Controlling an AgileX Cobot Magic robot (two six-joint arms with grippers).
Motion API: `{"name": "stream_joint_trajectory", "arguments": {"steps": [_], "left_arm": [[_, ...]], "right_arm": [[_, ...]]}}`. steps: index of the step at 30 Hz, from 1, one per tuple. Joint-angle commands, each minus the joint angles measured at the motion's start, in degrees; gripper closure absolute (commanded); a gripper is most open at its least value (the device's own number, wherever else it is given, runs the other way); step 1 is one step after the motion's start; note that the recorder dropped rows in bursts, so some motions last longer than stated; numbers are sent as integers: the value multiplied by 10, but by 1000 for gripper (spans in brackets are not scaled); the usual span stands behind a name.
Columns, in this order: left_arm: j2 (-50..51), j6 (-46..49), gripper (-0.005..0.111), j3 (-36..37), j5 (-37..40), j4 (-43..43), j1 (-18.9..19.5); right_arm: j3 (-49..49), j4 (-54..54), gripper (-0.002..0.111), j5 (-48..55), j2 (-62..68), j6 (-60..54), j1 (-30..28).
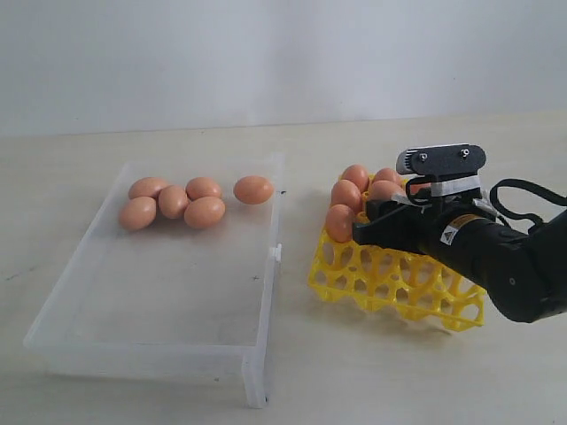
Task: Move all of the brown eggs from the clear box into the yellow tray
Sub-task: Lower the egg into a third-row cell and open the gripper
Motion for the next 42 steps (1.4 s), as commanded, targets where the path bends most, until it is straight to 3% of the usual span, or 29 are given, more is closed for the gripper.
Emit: {"name": "stream_joint_trajectory", "arguments": {"steps": [1,25,33,38,42], "left_arm": [[-3,-2,107,-2,-4,-4,-3],[-3,-2,107,-2,-4,-4,-3],[-3,-2,107,-2,-4,-4,-3],[-3,-2,107,-2,-4,-4,-3],[-3,-2,107,-2,-4,-4,-3]], "right_arm": [[-4,-16,108,5,1,4,-3],[-4,-41,107,29,-19,17,-3],[-4,-47,85,49,-19,17,-3],[-4,-47,61,53,-19,19,-3],[-4,-47,48,58,-25,19,-3]]}}
